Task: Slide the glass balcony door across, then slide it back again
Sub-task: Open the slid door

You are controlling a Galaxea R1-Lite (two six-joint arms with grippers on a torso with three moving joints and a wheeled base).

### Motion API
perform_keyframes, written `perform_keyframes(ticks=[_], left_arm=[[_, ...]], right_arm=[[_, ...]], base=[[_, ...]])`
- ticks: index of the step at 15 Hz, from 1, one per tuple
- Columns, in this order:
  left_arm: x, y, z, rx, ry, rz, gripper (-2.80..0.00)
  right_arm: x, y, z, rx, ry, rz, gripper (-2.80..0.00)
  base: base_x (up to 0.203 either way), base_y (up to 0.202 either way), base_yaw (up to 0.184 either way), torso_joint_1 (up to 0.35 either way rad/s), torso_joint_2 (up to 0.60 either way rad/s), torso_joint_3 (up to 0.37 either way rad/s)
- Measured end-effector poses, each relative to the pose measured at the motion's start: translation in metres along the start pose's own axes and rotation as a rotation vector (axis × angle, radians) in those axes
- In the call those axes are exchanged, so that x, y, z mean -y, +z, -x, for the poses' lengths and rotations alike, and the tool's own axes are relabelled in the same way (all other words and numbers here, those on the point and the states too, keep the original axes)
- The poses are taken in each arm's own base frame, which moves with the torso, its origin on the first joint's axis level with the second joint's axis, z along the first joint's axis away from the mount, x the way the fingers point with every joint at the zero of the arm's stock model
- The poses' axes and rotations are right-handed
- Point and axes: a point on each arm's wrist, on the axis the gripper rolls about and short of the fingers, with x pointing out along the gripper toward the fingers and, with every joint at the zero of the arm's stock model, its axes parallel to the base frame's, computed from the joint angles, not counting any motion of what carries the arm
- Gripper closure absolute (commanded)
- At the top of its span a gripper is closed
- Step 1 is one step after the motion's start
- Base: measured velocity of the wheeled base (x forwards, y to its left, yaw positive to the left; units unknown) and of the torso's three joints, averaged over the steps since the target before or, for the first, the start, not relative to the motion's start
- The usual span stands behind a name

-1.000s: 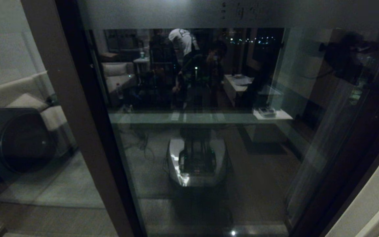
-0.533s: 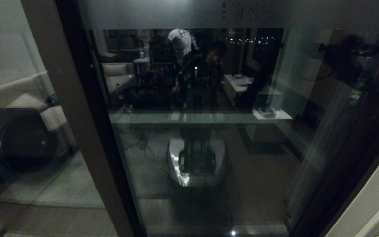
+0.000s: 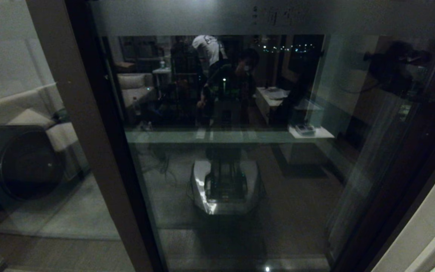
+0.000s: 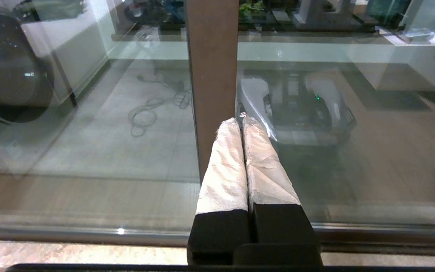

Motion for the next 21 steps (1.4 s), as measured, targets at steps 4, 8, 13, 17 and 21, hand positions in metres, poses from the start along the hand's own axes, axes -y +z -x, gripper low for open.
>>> perform_keyframes(ticks=[4,8,13,17,21], left_arm=[[0.0,0.0,0.0,0.0,0.0,0.0,0.0],[0.0,0.0,0.0,0.0,0.0,-0.001,0.0],[0.0,0.0,0.0,0.0,0.0,-0.001,0.0],[0.0,0.0,0.0,0.0,0.0,-0.001,0.0],[0.0,0.0,0.0,0.0,-0.001,-0.001,0.0]], right_arm=[[-0.002,-0.003,-0.006,-0.007,0.005,-0.002,-2.8],[-0.002,-0.005,-0.007,-0.013,0.008,-0.003,-2.8],[-0.003,-0.007,-0.008,-0.02,0.01,-0.004,-2.8],[-0.006,-0.009,-0.008,-0.028,0.014,-0.003,-2.8],[-0.013,-0.012,-0.01,-0.038,0.027,-0.001,-2.8]], base=[[0.0,0.0,0.0,0.0,0.0,0.0],[0.0,0.0,0.0,0.0,0.0,0.0],[0.0,0.0,0.0,0.0,0.0,0.0],[0.0,0.0,0.0,0.0,0.0,0.0],[0.0,0.0,0.0,0.0,0.0,0.0]])
